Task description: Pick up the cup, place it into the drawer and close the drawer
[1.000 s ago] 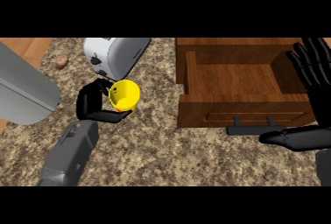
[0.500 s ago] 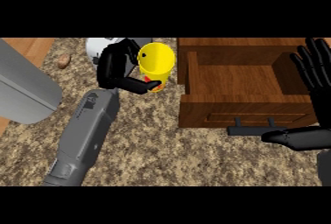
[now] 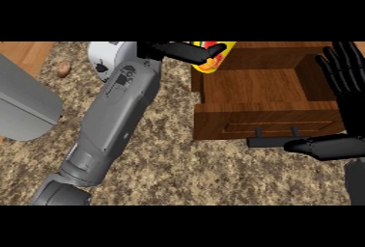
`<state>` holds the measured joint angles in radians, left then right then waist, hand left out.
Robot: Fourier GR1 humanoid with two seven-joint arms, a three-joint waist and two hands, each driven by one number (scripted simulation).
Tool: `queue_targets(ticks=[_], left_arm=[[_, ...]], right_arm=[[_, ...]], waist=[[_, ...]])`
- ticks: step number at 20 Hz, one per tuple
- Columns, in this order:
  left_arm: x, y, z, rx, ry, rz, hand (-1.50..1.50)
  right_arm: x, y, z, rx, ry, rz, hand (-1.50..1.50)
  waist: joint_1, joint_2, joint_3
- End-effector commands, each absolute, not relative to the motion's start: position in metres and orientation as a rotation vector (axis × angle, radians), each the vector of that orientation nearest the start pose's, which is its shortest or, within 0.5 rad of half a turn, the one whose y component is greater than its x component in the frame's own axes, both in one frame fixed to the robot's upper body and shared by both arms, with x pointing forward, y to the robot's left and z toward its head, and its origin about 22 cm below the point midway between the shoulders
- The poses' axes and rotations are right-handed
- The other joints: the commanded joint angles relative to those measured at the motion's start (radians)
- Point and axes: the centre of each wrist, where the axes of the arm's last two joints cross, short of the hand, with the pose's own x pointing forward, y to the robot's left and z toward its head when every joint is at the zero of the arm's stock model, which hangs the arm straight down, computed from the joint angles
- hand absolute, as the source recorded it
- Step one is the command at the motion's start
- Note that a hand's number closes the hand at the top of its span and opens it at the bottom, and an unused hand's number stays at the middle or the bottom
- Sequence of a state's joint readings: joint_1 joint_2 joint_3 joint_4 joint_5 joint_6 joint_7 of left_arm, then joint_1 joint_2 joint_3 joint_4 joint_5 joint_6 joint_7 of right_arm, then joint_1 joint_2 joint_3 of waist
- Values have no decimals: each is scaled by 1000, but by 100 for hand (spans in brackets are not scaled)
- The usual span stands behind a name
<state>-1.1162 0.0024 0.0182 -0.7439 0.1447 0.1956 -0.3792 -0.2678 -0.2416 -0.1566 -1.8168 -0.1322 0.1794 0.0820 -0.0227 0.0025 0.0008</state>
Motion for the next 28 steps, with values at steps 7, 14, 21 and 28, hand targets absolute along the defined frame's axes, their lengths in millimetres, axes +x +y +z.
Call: queue_targets(ticks=[7,14,21,28], left_arm=[[445,30,174,-3,-1914,-237,150],[446,34,144,13,-1744,-400,150],[440,43,108,49,-1703,-486,-150],[438,42,115,-141,-1760,-289,-150]], right_arm=[[281,-256,147,65,-2023,293,-150],[295,-248,159,96,-2039,326,-150],[294,-240,153,172,-2050,371,-150],[299,-222,159,414,-2016,491,-150]], waist=[[-75,19,1],[-115,37,2],[-177,49,3],[-187,51,0]])
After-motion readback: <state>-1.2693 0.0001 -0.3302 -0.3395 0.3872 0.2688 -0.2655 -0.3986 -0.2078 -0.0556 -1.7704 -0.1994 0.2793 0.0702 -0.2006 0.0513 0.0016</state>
